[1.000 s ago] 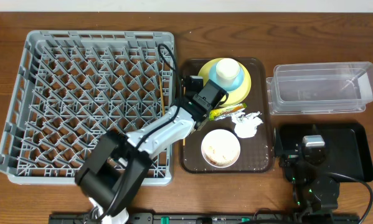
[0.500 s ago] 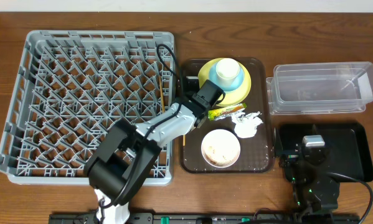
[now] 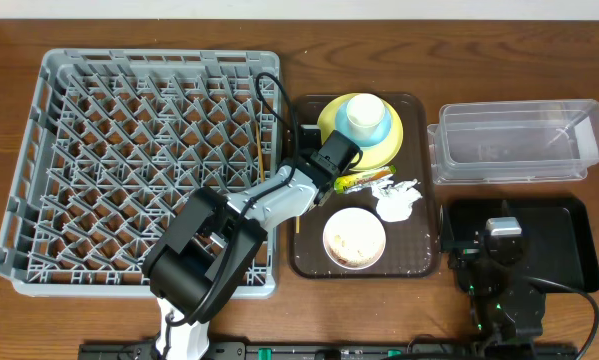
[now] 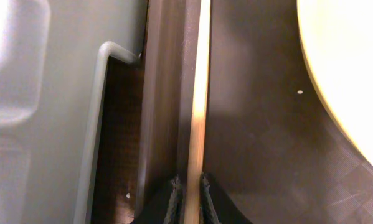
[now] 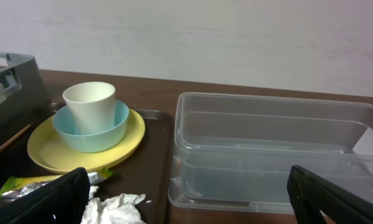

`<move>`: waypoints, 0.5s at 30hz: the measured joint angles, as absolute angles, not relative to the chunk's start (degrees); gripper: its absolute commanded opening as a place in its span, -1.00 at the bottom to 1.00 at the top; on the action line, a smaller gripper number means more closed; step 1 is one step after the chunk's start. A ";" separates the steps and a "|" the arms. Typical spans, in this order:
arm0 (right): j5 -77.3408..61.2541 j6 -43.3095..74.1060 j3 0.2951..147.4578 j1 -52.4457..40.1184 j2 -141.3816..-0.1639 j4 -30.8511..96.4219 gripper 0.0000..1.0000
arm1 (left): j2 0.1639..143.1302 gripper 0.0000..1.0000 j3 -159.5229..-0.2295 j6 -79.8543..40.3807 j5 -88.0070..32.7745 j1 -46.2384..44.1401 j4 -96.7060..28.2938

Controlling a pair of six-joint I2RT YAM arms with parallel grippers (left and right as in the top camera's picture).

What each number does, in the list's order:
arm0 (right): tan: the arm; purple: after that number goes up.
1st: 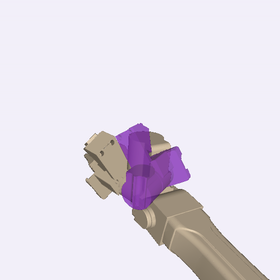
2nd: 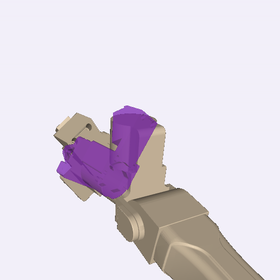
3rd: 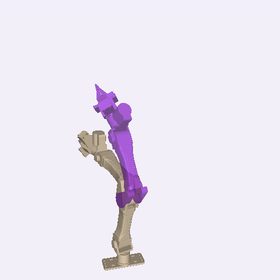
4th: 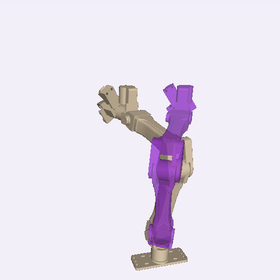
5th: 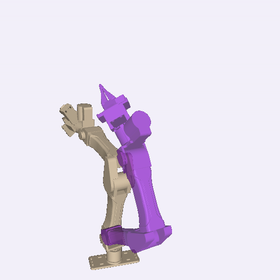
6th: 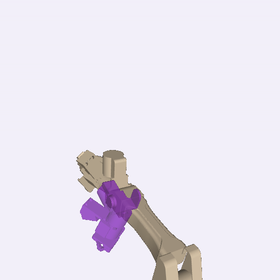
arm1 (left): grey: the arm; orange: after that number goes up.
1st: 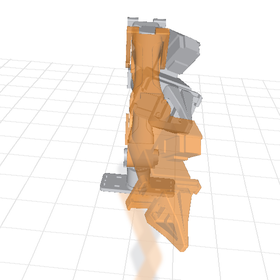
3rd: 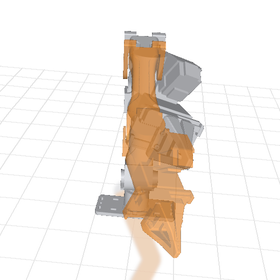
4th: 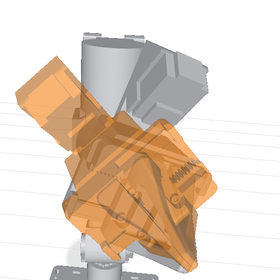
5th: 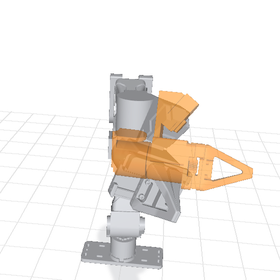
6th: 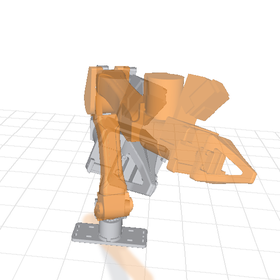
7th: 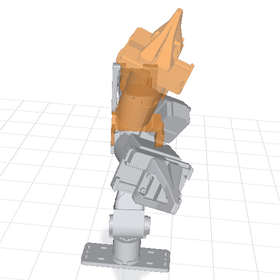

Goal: Sort waste into correct bins and load items into the dishwasher rack
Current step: 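Return the left gripper to the tray and grasp the second chopstick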

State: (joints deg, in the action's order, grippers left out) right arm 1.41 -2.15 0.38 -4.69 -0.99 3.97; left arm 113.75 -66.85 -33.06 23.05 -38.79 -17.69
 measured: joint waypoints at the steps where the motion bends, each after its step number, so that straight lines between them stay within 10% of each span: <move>1: 1.39 -2.15 0.38 -4.67 -0.99 3.97 0.99 | 113.75 -0.69 -66.83 -33.06 23.00 -38.79 -17.69; 15: 1.39 -2.15 0.38 -4.67 -0.99 3.97 0.99 | 113.01 -0.67 -66.85 -33.08 16.45 -38.72 -16.91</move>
